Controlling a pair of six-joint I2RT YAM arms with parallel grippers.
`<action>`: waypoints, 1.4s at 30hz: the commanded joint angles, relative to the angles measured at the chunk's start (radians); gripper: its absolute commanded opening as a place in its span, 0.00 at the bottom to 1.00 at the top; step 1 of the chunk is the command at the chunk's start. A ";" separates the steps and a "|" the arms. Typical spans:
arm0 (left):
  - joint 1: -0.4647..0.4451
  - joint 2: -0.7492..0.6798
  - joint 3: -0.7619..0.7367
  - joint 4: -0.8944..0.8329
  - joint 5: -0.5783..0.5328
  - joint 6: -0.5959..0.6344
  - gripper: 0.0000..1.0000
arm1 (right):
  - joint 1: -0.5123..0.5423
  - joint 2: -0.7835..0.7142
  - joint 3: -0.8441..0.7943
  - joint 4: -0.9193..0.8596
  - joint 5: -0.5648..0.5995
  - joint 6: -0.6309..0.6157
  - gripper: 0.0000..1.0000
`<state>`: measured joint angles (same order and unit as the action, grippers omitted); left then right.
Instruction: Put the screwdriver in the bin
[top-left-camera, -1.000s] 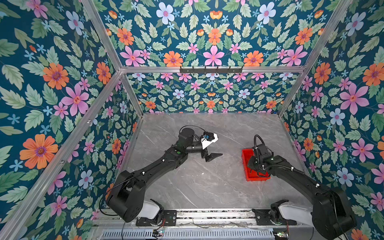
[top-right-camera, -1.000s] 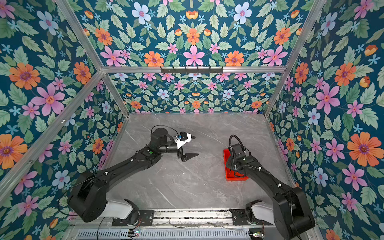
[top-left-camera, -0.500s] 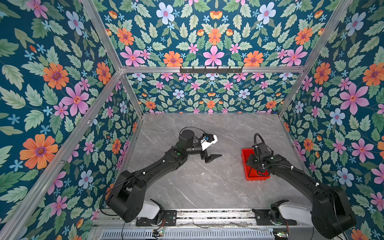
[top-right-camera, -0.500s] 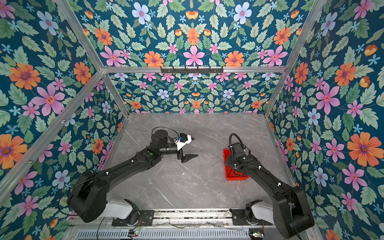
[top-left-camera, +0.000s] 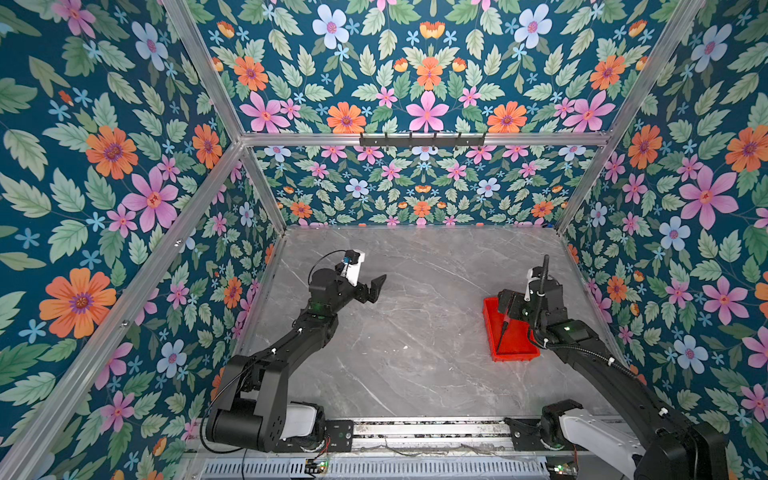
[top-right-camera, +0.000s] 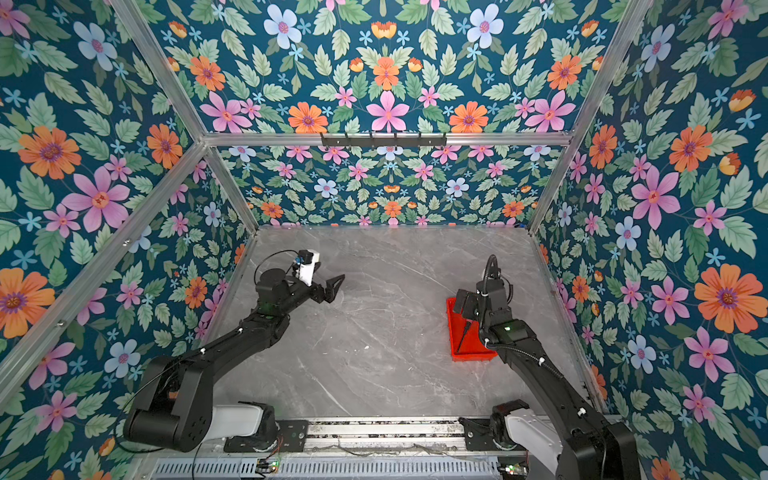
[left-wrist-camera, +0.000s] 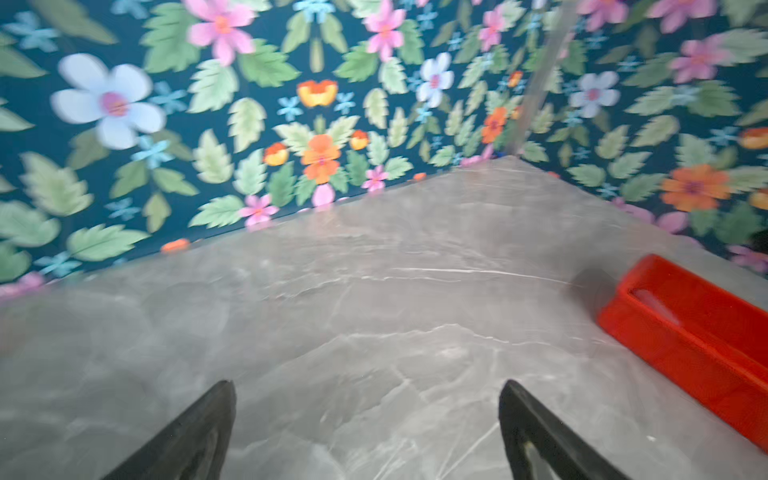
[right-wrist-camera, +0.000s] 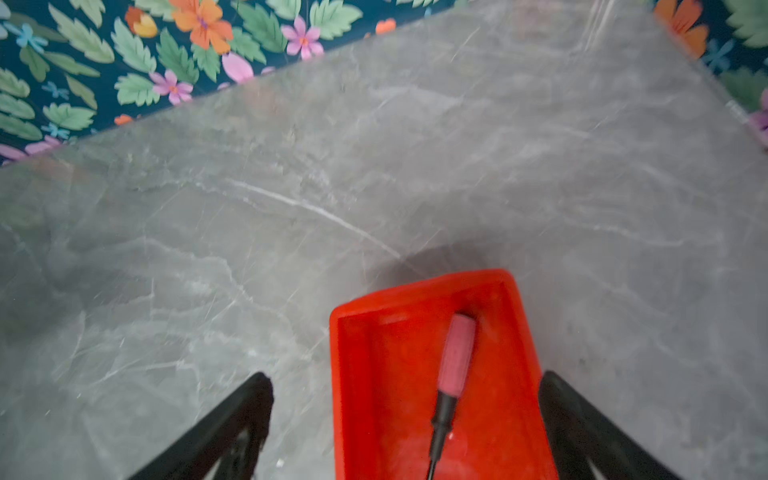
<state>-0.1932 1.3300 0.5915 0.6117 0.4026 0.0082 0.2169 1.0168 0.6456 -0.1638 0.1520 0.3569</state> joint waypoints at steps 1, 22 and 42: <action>0.072 -0.023 -0.047 0.007 -0.248 0.020 1.00 | -0.046 0.014 -0.052 0.241 0.026 -0.133 0.99; 0.242 0.176 -0.271 0.478 -0.358 -0.054 1.00 | -0.297 0.296 -0.351 0.952 -0.119 -0.230 0.99; 0.210 0.279 -0.301 0.609 -0.386 -0.012 1.00 | -0.300 0.398 -0.333 1.013 -0.170 -0.247 0.99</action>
<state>0.0158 1.6115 0.2901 1.1843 0.0261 -0.0181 -0.0841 1.4136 0.3111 0.8040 -0.0162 0.1207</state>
